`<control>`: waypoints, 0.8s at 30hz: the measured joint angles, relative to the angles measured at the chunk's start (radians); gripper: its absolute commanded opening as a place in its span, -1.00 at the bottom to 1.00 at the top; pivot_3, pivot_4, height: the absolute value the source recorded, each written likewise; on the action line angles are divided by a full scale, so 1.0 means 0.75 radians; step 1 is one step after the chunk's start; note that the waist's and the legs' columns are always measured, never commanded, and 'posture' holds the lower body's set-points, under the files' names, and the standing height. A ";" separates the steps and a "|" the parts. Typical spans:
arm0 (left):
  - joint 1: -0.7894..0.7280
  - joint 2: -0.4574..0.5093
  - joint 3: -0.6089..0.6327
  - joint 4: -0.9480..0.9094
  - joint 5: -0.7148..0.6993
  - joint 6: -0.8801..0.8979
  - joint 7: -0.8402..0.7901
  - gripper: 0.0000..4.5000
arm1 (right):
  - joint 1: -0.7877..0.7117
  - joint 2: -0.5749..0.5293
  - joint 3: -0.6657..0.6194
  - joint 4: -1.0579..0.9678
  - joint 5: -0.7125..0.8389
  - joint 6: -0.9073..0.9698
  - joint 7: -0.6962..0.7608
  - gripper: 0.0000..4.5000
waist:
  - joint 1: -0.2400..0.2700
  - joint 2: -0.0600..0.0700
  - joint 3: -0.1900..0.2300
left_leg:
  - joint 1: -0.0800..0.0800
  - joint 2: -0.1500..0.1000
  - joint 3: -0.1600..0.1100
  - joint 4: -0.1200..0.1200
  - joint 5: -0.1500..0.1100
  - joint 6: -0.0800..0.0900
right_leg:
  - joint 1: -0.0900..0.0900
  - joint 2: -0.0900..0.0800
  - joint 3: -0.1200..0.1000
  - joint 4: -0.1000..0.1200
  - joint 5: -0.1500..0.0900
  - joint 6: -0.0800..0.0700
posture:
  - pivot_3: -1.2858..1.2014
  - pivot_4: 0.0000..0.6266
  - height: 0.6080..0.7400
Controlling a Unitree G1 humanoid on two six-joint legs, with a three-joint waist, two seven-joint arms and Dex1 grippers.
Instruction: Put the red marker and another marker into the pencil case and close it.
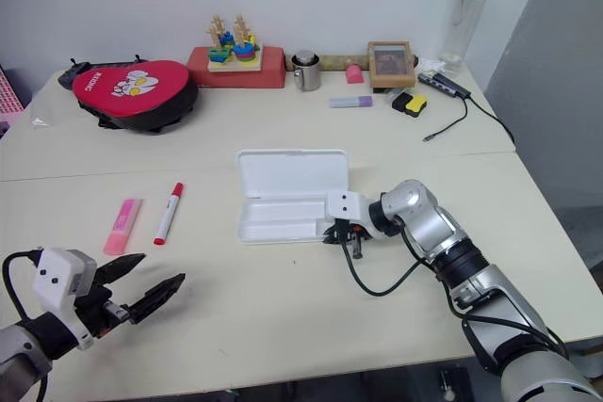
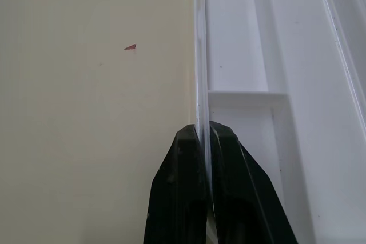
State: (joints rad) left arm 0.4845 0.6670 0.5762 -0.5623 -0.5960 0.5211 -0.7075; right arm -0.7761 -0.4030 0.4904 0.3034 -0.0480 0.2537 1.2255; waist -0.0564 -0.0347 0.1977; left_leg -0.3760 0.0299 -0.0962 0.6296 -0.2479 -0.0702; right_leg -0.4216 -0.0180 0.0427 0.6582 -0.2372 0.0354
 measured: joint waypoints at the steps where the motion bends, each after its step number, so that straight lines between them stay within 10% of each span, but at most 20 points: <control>1: 0.001 0.000 0.000 -0.005 0.000 0.000 0.000 1.00 | 0.002 -0.001 0.000 -0.007 0.000 0.004 0.002 -0.98 | 0.000 0.000 0.000 | 0.000 0.000 0.000 0.000 0.000 0.000 | 0.000 0.000 0.000 0.000 0.000 0.000 | 0.03 -0.52 1.00; 24: -0.049 0.076 0.004 -0.105 -0.056 0.104 -0.007 1.00 | 0.127 -0.115 0.068 -0.493 0.139 0.246 0.171 -0.98 | 0.000 0.000 0.000 | 0.000 0.000 -0.001 0.000 0.000 0.000 | 0.000 0.000 -0.001 0.001 0.000 0.000 | 0.03 -0.52 1.00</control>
State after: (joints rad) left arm 0.4478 0.7238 0.5794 -0.6414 -0.6380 0.5990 -0.7125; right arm -0.6808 -0.4896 0.5416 -0.0663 0.0564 0.4383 1.3538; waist -0.0563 -0.0344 0.1978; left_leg -0.3761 0.0298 -0.0973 0.6297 -0.2479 -0.0702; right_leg -0.4217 -0.0179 0.0418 0.6586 -0.2372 0.0354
